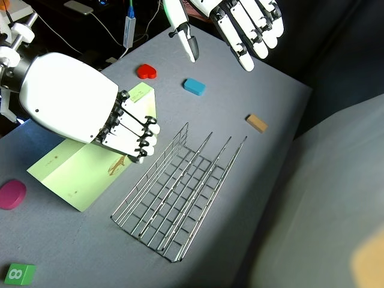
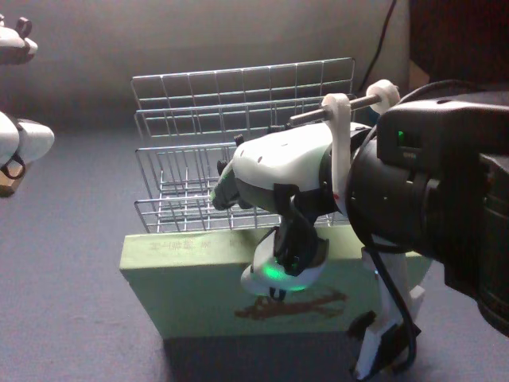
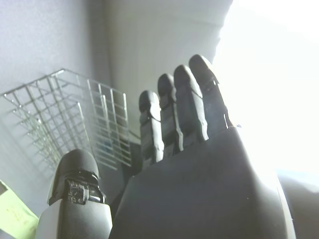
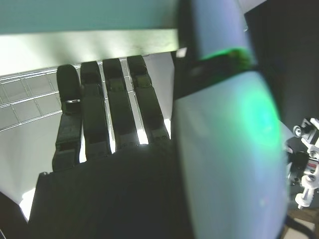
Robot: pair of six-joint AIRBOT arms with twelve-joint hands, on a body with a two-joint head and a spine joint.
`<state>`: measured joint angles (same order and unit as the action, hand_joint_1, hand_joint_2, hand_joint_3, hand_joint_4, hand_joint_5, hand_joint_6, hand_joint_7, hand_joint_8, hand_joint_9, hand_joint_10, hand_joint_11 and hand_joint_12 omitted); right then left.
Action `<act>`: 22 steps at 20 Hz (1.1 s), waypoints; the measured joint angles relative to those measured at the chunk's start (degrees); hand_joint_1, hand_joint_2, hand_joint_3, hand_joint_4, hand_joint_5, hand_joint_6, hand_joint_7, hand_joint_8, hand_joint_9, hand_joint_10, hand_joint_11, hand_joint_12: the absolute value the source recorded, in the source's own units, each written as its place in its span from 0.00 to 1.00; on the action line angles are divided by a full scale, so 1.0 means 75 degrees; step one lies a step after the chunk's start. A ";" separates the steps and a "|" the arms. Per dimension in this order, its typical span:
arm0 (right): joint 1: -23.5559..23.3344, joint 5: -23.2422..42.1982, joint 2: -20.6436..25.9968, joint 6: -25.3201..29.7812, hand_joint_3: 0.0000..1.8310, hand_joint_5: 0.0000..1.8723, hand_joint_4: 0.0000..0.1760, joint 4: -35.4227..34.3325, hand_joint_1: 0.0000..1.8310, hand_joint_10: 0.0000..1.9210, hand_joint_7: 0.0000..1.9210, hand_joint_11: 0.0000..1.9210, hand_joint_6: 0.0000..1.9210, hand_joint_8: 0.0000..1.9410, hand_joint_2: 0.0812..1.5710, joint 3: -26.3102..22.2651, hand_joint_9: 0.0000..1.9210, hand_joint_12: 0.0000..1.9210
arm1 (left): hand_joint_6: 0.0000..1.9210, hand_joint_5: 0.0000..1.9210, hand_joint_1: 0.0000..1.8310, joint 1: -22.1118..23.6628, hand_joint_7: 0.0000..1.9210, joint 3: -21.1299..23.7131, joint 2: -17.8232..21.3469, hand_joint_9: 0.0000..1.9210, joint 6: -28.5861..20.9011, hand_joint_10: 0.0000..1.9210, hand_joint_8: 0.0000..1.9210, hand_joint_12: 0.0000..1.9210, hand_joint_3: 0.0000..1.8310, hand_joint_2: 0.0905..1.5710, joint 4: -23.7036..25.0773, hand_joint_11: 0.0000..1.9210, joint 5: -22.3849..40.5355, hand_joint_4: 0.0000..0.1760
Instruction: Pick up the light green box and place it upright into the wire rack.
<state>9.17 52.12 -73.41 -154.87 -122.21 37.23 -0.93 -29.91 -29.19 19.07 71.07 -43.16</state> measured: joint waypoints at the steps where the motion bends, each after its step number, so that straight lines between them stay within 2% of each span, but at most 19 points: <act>1: 0.0000 0.0000 0.0000 -0.0003 0.00 0.33 0.00 0.0032 0.61 0.04 0.37 0.11 0.01 0.01 0.71 0.0000 0.35 0.65 | 0.00 0.15 0.04 0.0000 0.14 0.0000 0.0000 0.12 0.0000 0.00 0.00 0.31 0.00 0.78 0.0003 0.00 0.0003 0.30; 2: 0.0000 0.0000 0.0000 -0.0003 0.00 0.38 0.00 0.0067 0.62 0.06 0.43 0.16 0.02 0.02 0.71 0.0000 0.41 0.66 | 0.00 0.16 0.04 0.0000 0.15 0.0009 0.0000 0.12 -0.0003 0.00 0.00 0.31 0.00 0.78 0.0000 0.00 -0.0003 0.30; 3: 0.0000 0.0000 0.0000 -0.0003 0.00 0.38 0.00 0.0070 0.62 0.06 0.43 0.16 0.02 0.02 0.71 0.0000 0.41 0.66 | 0.00 0.16 0.04 0.0000 0.15 0.0015 0.0000 0.12 0.0000 0.00 0.00 0.31 0.00 0.78 -0.0015 0.00 -0.0006 0.30; 4: 0.0000 -0.0003 0.0000 -0.0012 0.00 0.43 0.00 0.0070 0.63 0.10 0.48 0.20 0.01 0.02 0.72 0.0000 0.45 0.68 | 0.00 0.16 0.04 0.0006 0.15 0.0017 0.0000 0.12 -0.0003 0.00 0.00 0.31 0.00 0.78 -0.0038 0.00 -0.0003 0.30; 5: 0.0000 -0.0006 0.0000 -0.0044 0.00 0.42 0.00 0.0067 0.73 0.63 0.52 0.34 0.54 0.49 0.72 -0.0003 0.45 0.76 | 0.00 0.16 0.04 0.0006 0.15 0.0052 0.0003 0.12 0.0003 0.00 0.00 0.31 0.00 0.78 -0.0035 0.00 -0.0023 0.30; 6: 0.0000 -0.0006 0.0000 -0.0067 0.00 0.42 0.00 0.0070 0.73 0.63 0.52 0.34 0.54 0.49 0.72 -0.0003 0.45 0.76 | 0.00 0.16 0.04 0.0006 0.15 0.0076 0.0003 0.12 0.0000 0.00 0.00 0.31 0.00 0.78 -0.0032 0.00 -0.0032 0.30; 7: 0.0000 0.0006 0.0000 -0.0140 0.00 0.45 0.00 0.0079 0.68 0.61 0.53 0.37 0.55 0.54 0.71 -0.0006 0.45 0.80 | 0.00 0.16 0.04 0.0009 0.16 0.0079 0.0000 0.12 0.0000 0.00 0.00 0.31 0.00 0.78 -0.0058 0.00 0.0000 0.29; 8: 0.0000 -0.0003 0.0029 -0.0157 0.00 0.43 0.00 0.0055 0.74 0.75 0.50 0.37 0.55 0.53 0.72 -0.0029 0.42 0.85 | 0.00 0.16 0.04 0.0015 0.16 0.0079 0.0000 0.12 0.0000 0.00 0.00 0.31 0.00 0.78 -0.0064 0.00 -0.0006 0.29; 14: -0.0061 0.0017 0.0143 -0.0291 0.00 0.42 0.00 0.0015 0.74 0.78 0.48 0.34 0.57 0.57 0.74 -0.0160 0.40 0.86 | 0.00 0.16 0.05 0.0119 0.15 0.0076 0.0000 0.12 0.0000 0.00 0.00 0.31 0.00 0.78 -0.0175 0.00 -0.0152 0.29; 22: -0.1408 -0.0102 0.0764 -0.0513 0.00 0.41 0.00 -0.0023 0.74 0.78 0.47 0.35 0.58 0.58 0.74 -0.0545 0.40 0.85 | 0.00 0.17 0.05 0.0329 0.15 0.0067 0.0000 0.12 0.0012 0.00 0.00 0.32 0.00 0.78 -0.0125 0.00 -0.0230 0.29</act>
<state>-1.39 51.35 -67.68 -158.71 -122.39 33.15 1.54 -29.41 -29.19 19.16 70.13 -44.88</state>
